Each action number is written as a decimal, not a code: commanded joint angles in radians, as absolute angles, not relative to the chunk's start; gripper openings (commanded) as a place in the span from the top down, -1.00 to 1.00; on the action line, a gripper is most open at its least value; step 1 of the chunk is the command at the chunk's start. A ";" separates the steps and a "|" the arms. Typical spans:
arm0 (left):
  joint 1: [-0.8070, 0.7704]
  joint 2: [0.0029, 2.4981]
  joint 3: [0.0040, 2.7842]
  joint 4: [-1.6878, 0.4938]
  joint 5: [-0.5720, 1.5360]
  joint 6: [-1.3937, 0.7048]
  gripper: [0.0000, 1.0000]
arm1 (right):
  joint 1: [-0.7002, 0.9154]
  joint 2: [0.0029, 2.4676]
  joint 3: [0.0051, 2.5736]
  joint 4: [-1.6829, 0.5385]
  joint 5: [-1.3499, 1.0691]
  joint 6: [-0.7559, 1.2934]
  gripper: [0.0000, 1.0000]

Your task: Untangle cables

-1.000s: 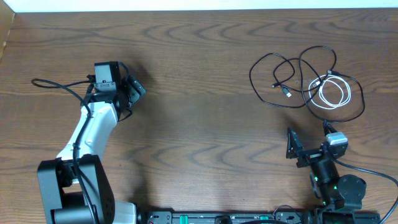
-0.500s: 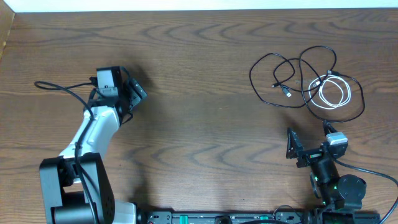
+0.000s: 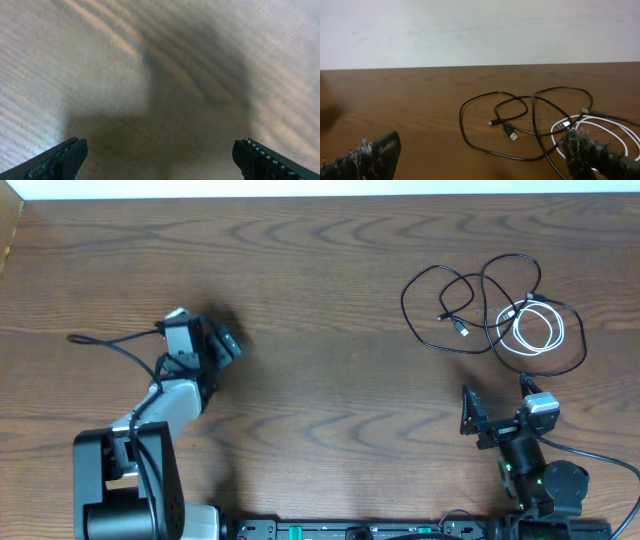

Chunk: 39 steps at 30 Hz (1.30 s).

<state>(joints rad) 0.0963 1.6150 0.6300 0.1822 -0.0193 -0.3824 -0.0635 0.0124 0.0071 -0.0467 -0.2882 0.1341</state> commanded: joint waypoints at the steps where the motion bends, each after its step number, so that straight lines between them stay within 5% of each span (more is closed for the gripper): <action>1: 0.100 1.608 0.577 0.212 0.000 -0.329 -0.96 | -0.070 0.008 0.006 -0.053 -0.280 0.138 -0.98; 13: 0.100 1.604 0.353 0.541 0.128 -0.215 -0.96 | -0.070 0.008 0.006 -0.053 -0.280 0.138 -0.99; 39: 0.100 1.604 0.232 0.537 0.143 -0.093 -0.96 | -0.070 0.009 0.006 -0.052 -0.280 0.138 -0.98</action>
